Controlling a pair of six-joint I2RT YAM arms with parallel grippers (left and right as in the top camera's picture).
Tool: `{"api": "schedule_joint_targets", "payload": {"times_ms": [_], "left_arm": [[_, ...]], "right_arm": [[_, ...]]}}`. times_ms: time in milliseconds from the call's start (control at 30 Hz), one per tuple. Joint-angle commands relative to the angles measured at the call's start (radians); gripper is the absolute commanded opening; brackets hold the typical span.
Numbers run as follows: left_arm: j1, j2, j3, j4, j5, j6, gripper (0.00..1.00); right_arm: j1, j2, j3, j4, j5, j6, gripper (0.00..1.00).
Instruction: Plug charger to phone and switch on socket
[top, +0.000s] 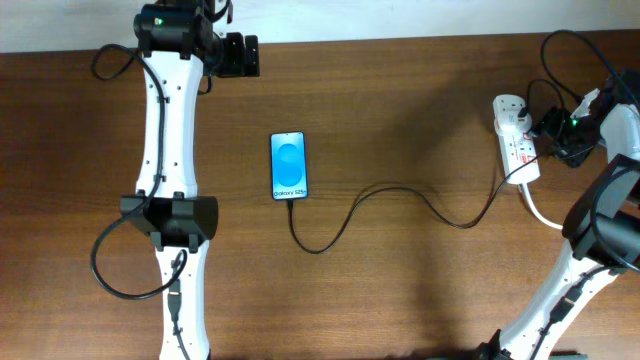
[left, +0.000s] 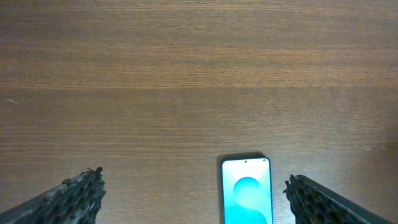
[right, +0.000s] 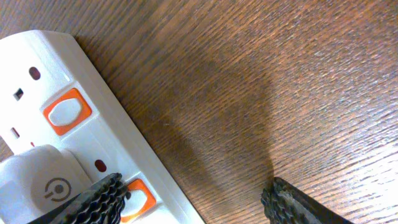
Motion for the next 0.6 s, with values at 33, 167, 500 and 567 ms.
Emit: {"api": "schedule_joint_targets", "payload": {"times_ms": [33, 167, 500, 567], "left_arm": [[0.003, -0.006, 0.015, -0.001, -0.014, -0.002, 0.99], [0.003, -0.006, 0.015, -0.001, -0.014, -0.002, 0.99], [0.003, -0.006, 0.015, -0.001, -0.014, -0.002, 0.99], [0.003, -0.006, 0.015, -0.001, -0.014, -0.002, 0.99]], "right_arm": [[0.026, 0.028, -0.021, -0.045, 0.039, -0.009, 0.76], [0.027, 0.028, -0.021, -0.064, 0.039, -0.009, 0.75], [0.034, 0.028, -0.021, -0.089, 0.039, -0.013, 0.75], [0.034, 0.028, -0.021, -0.09, 0.039, -0.013, 0.75]]}}
